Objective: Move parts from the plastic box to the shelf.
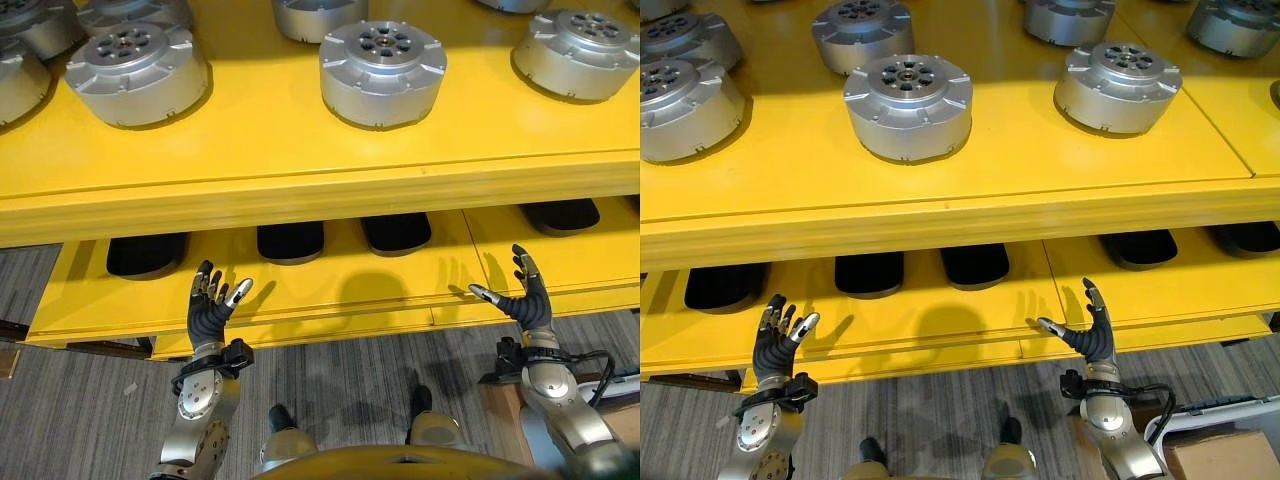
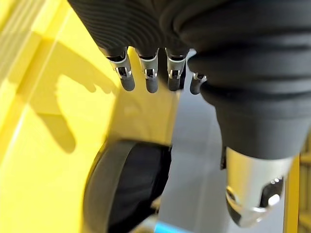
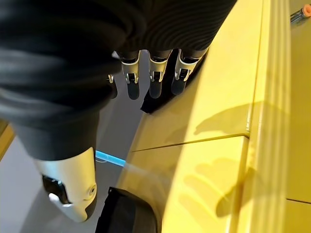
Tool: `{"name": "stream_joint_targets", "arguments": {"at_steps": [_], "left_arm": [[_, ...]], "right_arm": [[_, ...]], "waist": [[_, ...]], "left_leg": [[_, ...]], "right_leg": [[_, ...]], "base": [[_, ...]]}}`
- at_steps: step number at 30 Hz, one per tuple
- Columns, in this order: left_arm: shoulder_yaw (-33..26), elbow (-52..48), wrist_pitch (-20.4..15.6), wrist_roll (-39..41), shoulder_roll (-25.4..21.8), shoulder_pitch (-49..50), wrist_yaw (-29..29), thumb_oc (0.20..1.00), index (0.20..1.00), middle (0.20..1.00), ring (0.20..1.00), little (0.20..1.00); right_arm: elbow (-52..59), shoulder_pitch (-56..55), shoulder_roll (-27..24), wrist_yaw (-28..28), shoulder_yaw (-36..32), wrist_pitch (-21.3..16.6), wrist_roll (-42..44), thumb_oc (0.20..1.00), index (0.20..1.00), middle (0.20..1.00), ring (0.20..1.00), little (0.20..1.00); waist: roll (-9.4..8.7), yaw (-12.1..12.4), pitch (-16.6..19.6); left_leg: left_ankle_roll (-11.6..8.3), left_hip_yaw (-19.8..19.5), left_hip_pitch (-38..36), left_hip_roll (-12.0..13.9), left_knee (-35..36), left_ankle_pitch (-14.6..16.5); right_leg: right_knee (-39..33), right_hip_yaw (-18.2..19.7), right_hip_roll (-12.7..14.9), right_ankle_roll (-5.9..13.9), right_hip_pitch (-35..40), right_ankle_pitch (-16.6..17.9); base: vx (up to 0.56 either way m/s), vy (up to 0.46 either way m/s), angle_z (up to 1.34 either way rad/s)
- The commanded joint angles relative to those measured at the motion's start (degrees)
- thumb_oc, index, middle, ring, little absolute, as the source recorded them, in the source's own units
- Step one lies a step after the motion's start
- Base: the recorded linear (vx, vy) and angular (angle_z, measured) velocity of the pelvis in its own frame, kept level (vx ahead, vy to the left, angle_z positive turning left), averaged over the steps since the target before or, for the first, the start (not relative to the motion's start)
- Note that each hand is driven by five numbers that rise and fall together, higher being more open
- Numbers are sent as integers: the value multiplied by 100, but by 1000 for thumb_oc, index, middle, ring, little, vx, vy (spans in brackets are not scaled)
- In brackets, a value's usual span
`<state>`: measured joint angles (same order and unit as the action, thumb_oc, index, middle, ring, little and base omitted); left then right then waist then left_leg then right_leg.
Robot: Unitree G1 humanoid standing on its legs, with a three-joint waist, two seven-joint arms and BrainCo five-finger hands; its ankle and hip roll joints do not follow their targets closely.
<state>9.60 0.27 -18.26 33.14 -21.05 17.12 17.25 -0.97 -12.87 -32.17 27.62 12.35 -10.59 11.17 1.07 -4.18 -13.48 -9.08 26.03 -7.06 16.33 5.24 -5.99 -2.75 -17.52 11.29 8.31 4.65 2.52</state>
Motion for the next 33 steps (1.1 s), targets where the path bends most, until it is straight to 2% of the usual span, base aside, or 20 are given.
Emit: {"name": "stream_joint_targets", "arguments": {"at_steps": [1, 2, 5, 7, 12, 18, 27, 28, 33], "left_arm": [[-181, -102, 26, 404, -282, -66, -1138, 1000, 1000, 1000, 1000, 1000], [-196, -59, 86, 460, -284, -42, -1263, 1000, 1000, 1000, 1000, 1000], [-255, 118, -82, 520, -306, 53, -1620, 1000, 1000, 1000, 1000, 1000], [-322, 157, -68, 450, -340, 101, -1757, 1000, 1000, 1000, 1000, 1000], [-709, 146, -140, 671, -430, 371, -2101, 1000, 1000, 1000, 1000, 1000], [-947, 38, -116, 745, -464, 436, -2195, 1000, 1000, 1000, 1000, 1000], [-1054, -102, -38, 875, -563, 414, -2399, 1000, 1000, 1000, 1000, 1000], [-1085, -145, 60, 1021, -569, 399, -2504, 1000, 1000, 1000, 1000, 1000], [-1095, -130, 84, 1025, -591, 389, -2495, 1000, 1000, 1000, 1000, 1000]], "right_arm": [[303, 201, 47, -531, -274, -163, 588, 1000, 1000, 1000, 1000, 1000], [264, 202, 58, -614, -273, -152, 670, 1000, 1000, 1000, 1000, 1000], [77, 119, 108, -946, -307, -45, 922, 1000, 1000, 1000, 1000, 1000], [3, 42, 154, -1036, -371, -64, 1053, 1000, 1000, 1000, 1000, 1000], [85, -285, 133, -1467, -687, -34, 1136, 1000, 1000, 1000, 1000, 1000], [187, -413, 123, -1561, -814, 1, 1150, 1000, 1000, 1000, 1000, 1000], [141, -383, 85, -1658, -833, -145, 1041, 1000, 1000, 1000, 1000, 1000], [187, -366, 68, -1676, -822, -64, 1064, 1000, 1000, 1000, 1000, 1000], [167, -373, 42, -1646, -818, -85, 1006, 1000, 1000, 1000, 1000, 1000]], "waist": [[-165, 62, 7], [-168, 73, 21], [-189, 88, 84], [-201, 90, 107], [-220, 84, 187], [-232, 75, 227], [-217, 65, 289], [-214, 66, 301], [-213, 68, 317]], "left_leg": [[-270, 57, 19, 785, -27, -290], [-271, 75, 8, 788, -27, -292], [-252, 131, -27, 786, -27, -290], [-243, 134, -30, 779, -27, -285], [-250, 194, -57, 800, -25, -288], [-263, 216, -73, 823, -24, -289], [-269, 245, -130, 842, -32, -271], [-282, 267, -150, 858, -36, -270], [-293, 296, -188, 874, -44, -254]], "right_leg": [[231, -544, 882, 534, 67, 169], [240, -569, 905, 541, 79, 174], [290, -628, 922, 532, 123, 153], [310, -642, 918, 527, 135, 141], [314, -694, 887, 519, 181, 98], [308, -701, 876, 516, 187, 90], [330, -713, 868, 497, 209, 66], [335, -730, 894, 505, 204, 80], [292, -756, 968, 531, 229, 161]], "base": [[-30, 14, 16], [-20, 14, 10], [-3, 5, 3], [0, 0, 0], [16, -2, 0], [5, -1, 0], [4, 0, 0], [0, 0, 0], [39, -4, -2]]}}
